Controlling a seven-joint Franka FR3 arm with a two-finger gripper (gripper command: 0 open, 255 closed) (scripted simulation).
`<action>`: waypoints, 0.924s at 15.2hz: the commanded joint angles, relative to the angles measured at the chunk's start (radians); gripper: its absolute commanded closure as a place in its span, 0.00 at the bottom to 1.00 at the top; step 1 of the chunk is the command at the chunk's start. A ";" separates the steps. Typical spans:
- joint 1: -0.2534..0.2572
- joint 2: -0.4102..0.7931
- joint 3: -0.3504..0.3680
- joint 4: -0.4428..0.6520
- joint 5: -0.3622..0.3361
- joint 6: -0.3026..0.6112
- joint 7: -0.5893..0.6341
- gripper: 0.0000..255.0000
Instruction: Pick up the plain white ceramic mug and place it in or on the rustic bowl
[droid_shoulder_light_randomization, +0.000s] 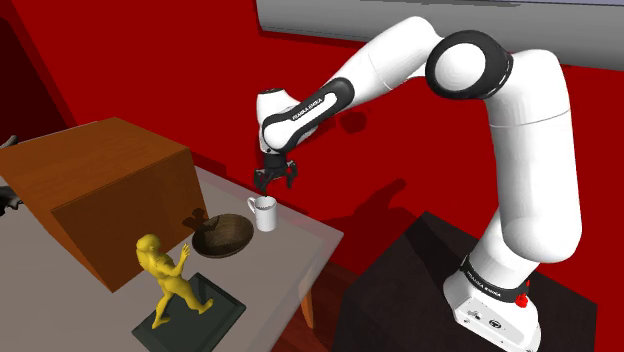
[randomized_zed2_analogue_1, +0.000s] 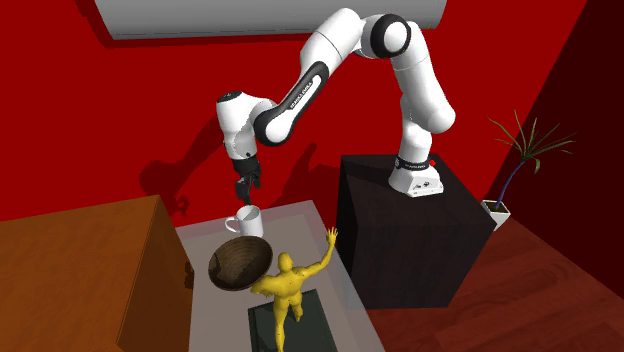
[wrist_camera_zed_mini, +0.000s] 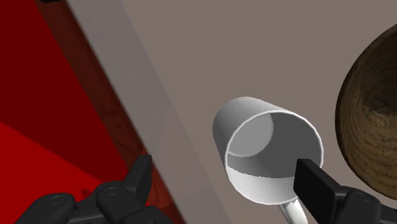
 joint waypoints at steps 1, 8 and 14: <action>0.011 0.063 -0.005 0.054 -0.005 0.002 0.012 0.00; 0.020 0.125 -0.014 0.042 -0.018 0.075 0.020 0.00; 0.020 0.125 -0.014 0.042 -0.018 0.075 0.020 0.00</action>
